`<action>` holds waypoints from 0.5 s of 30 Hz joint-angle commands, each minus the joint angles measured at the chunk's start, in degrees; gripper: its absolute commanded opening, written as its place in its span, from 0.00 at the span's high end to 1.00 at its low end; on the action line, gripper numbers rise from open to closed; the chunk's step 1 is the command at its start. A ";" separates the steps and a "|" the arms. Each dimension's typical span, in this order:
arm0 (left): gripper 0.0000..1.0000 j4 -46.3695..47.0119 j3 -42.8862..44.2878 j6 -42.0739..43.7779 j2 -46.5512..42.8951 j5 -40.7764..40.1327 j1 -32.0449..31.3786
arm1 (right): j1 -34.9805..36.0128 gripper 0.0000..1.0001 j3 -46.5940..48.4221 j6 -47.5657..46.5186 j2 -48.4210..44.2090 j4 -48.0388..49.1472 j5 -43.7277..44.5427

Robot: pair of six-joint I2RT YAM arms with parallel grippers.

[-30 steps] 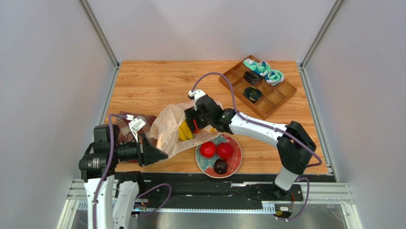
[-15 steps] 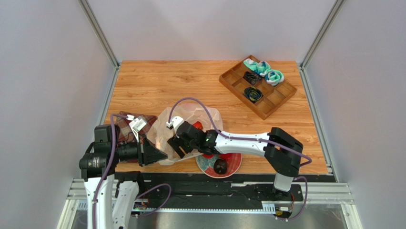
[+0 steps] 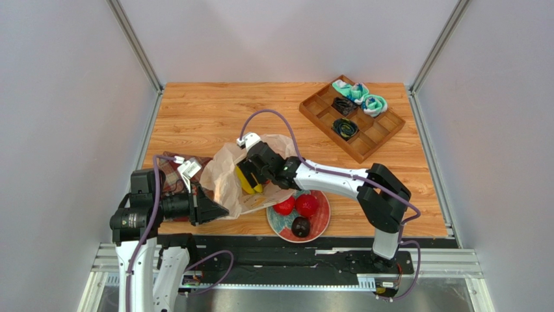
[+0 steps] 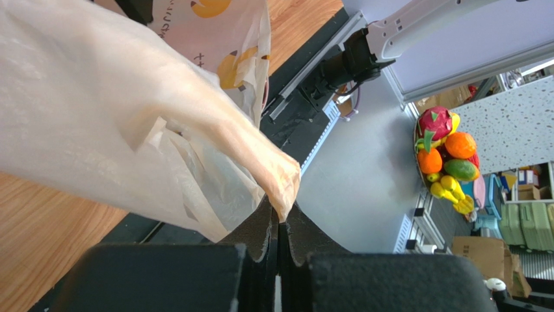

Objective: Take the fake fruits out of the plastic bag
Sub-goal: Adjust the plastic bag at the center of the board, then take out the fake fruit from the plastic bag.

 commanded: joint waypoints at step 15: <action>1.00 -1.94 2.29 3.38 -0.15 0.47 -0.05 | -5.93 0.14 1.55 9.99 2.69 -4.17 3.16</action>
